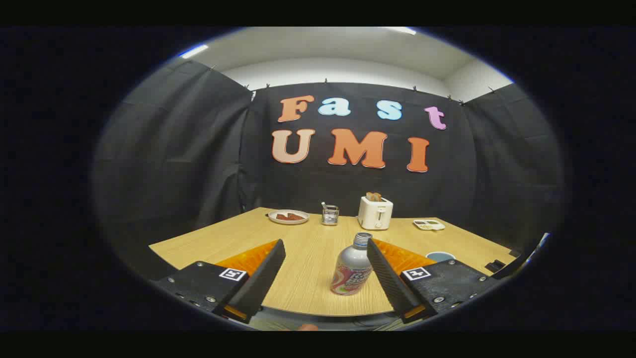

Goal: Take the bottle from table, then pour the juice into the cup, finally place the bottle on the coaster

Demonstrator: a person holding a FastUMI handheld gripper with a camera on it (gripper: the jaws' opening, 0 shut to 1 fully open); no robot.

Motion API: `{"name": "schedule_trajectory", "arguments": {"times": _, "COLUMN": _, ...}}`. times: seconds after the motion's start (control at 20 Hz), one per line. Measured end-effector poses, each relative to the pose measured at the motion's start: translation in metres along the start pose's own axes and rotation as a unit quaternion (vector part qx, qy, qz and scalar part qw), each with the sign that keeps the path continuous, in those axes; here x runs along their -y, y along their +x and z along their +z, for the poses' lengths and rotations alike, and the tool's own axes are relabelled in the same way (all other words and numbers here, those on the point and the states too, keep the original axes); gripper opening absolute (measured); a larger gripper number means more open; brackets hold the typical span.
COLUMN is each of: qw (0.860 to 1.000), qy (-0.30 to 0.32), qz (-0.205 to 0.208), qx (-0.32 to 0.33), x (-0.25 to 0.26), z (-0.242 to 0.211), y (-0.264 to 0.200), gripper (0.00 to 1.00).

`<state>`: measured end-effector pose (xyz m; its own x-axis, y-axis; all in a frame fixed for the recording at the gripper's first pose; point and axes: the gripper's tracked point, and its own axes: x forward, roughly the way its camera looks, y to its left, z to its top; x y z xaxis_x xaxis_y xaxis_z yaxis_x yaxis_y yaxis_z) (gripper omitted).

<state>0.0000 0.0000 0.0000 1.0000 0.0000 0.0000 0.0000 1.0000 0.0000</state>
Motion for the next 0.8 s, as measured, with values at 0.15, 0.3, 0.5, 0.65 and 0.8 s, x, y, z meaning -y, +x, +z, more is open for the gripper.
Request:
{"name": "schedule_trajectory", "arguments": {"times": 0.15, "qw": 1.000, "qy": -0.001, "qz": 0.001, "qx": 0.001, "x": -0.0008, "z": 0.0009, "y": 0.0018, "gripper": 0.98}}
{"name": "schedule_trajectory", "arguments": {"times": 0.3, "qw": 1.000, "qy": 0.002, "qz": 0.002, "qx": 0.003, "x": -0.0015, "z": 0.0030, "y": 0.0012, "gripper": 0.98}}
{"name": "schedule_trajectory", "arguments": {"times": 0.5, "qw": 1.000, "qy": 0.003, "qz": 0.010, "qx": 0.007, "x": -0.0050, "z": 0.0040, "y": 0.0021, "gripper": 0.98}}
{"name": "schedule_trajectory", "arguments": {"times": 0.65, "qw": 1.000, "qy": 0.004, "qz": 0.001, "qx": 0.005, "x": 0.0003, "z": 0.0019, "y": 0.0020, "gripper": 0.98}}
{"name": "schedule_trajectory", "arguments": {"times": 0.8, "qw": 1.000, "qy": 0.013, "qz": -0.002, "qx": 0.000, "x": 0.0030, "z": -0.0027, "y": 0.0047, "gripper": 0.98}}
